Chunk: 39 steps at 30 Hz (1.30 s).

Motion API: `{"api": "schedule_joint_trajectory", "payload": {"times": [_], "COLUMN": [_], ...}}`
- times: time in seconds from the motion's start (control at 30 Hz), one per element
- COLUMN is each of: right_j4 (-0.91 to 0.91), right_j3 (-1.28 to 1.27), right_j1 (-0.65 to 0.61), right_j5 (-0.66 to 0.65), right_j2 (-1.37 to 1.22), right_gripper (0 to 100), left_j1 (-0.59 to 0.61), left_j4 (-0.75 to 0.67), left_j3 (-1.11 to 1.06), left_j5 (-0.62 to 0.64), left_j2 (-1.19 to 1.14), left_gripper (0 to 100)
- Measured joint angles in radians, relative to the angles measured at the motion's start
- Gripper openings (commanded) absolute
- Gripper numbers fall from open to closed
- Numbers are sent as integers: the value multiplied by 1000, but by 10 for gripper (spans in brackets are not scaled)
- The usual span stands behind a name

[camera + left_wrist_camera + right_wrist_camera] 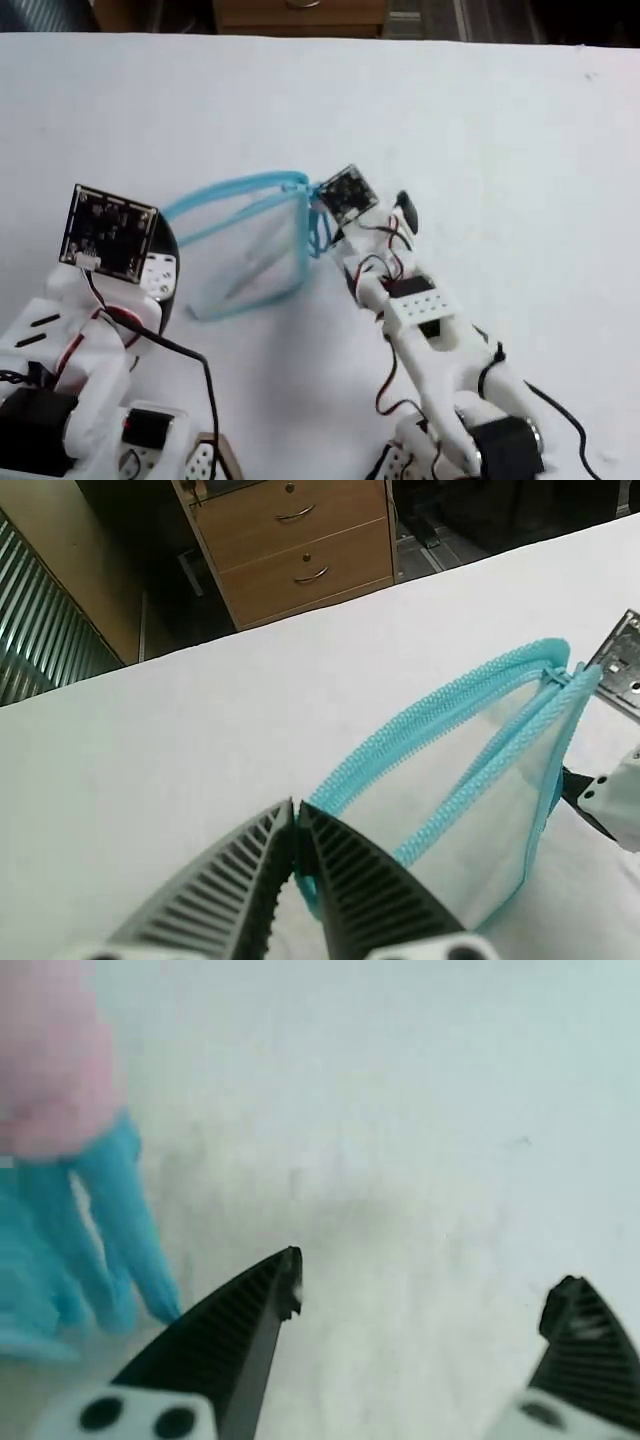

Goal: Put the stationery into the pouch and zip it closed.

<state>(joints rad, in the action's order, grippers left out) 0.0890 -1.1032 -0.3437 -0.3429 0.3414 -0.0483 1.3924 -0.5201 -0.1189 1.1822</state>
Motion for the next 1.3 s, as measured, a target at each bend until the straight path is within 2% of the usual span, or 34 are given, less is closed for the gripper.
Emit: {"api": "schedule_joint_trajectory", "payload": {"times": [0.13,0.33,0.57,0.83,1.0,1.3], "right_j4": [-72,-81,-74,-72,-101,-109], "right_j3": [-3,-6,-146,-293,-295,-295], "right_j1": [-6,-18,-35,-183,-193,-206], "right_j5": [97,143,149,149,149,149], "right_j2": [-23,-25,153,442,463,463], "right_gripper": [375,375,375,382,481,483], "left_j1": [0,0,37,60,64,64], "left_j4": [0,0,0,0,0,0], "left_j3": [0,0,0,0,0,0], "left_j5": [0,0,0,0,0,0], "left_j2": [0,0,0,0,0,0], "left_gripper": [22,22,22,22,22,22]}}
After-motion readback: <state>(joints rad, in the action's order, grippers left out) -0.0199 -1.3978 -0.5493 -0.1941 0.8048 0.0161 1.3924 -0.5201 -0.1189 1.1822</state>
